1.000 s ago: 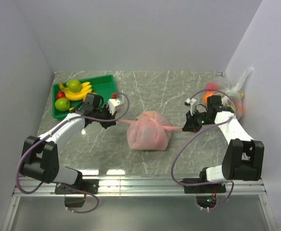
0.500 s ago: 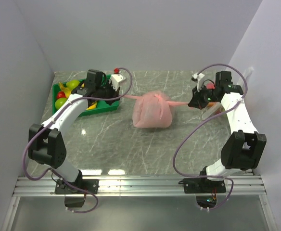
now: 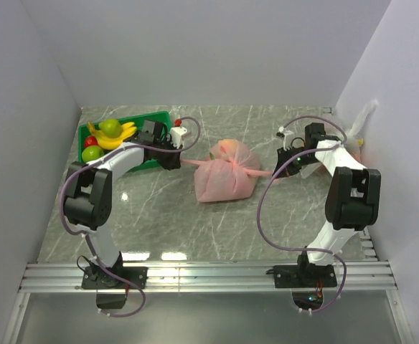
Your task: Place the fake fruits into the plastic bag and tie a complex knot
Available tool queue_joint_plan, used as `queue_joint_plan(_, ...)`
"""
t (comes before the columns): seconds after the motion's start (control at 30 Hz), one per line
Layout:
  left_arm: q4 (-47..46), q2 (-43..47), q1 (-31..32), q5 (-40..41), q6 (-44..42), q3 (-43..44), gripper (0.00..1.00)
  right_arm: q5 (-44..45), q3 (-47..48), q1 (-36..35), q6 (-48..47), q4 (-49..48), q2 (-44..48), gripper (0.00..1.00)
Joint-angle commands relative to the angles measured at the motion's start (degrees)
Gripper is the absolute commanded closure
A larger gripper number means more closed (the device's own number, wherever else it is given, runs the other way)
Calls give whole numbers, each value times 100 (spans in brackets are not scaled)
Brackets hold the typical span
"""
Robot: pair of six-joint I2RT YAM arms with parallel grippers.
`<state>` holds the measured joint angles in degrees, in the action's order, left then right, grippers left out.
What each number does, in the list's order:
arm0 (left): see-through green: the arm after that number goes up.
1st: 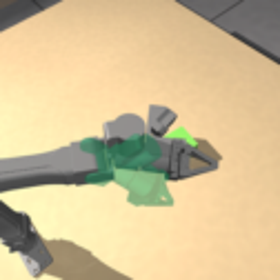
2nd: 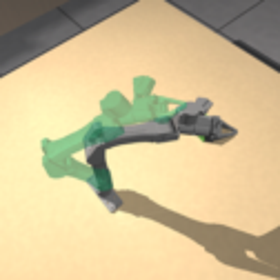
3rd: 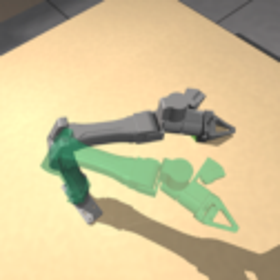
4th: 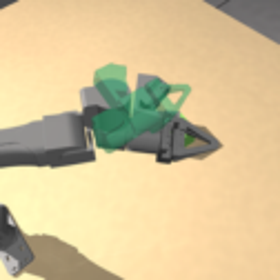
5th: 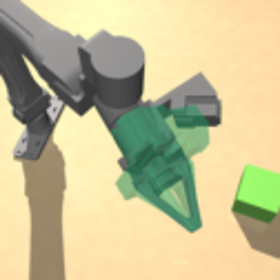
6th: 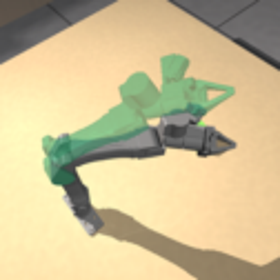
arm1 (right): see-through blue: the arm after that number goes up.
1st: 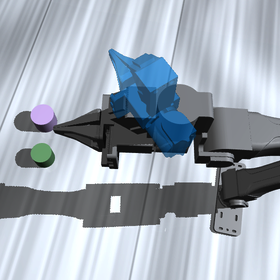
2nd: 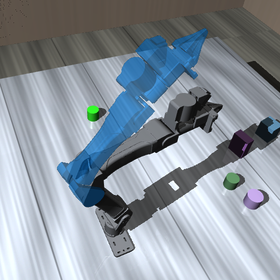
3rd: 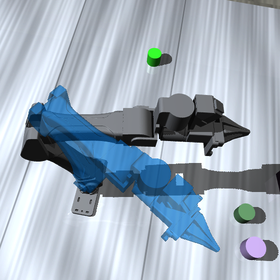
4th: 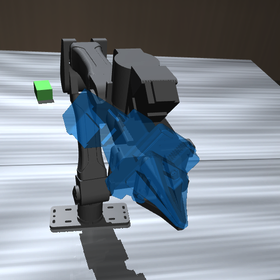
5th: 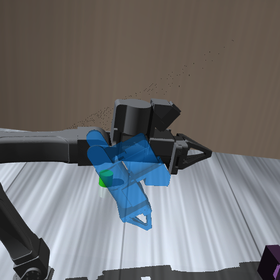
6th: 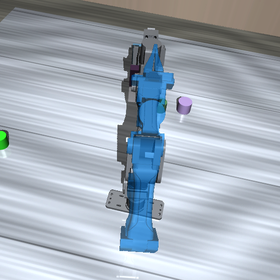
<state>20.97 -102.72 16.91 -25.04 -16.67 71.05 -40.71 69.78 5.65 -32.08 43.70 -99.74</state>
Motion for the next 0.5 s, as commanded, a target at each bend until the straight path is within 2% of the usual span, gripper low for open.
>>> queue_joint_plan(0.0,-6,59,-416,1027,216,172,88,1355,202,226,157,-143,78,86)
queue_joint_plan(0.03,47,59,-416,1010,242,268,84,1364,220,226,193,-73,104,74)
queue_joint_plan(0.07,100,85,-416,983,269,322,74,1355,229,226,193,-55,209,63)
queue_joint_plan(0.1,170,172,-416,975,304,383,67,1355,247,235,219,-37,297,48)
queue_joint_plan(0.13,327,243,-416,948,339,497,61,1338,264,226,263,24,402,37)
queue_joint_plan(0.17,407,339,-425,931,383,541,45,1311,299,235,289,68,621,30)
queue_joint_plan(0.2,512,540,-434,904,436,603,34,1215,430,226,316,138,736,21)
queue_joint_plan(0.23,713,655,-460,826,445,708,26,1162,501,252,359,304,842,20)
queue_joint_plan(0.27,837,900,-495,694,506,752,1,1031,658,252,386,392,1060,15)
queue_joint_plan(0.47,1470,1728,-1040,52,1024,981,1,644,985,340,930,762,2009,12)
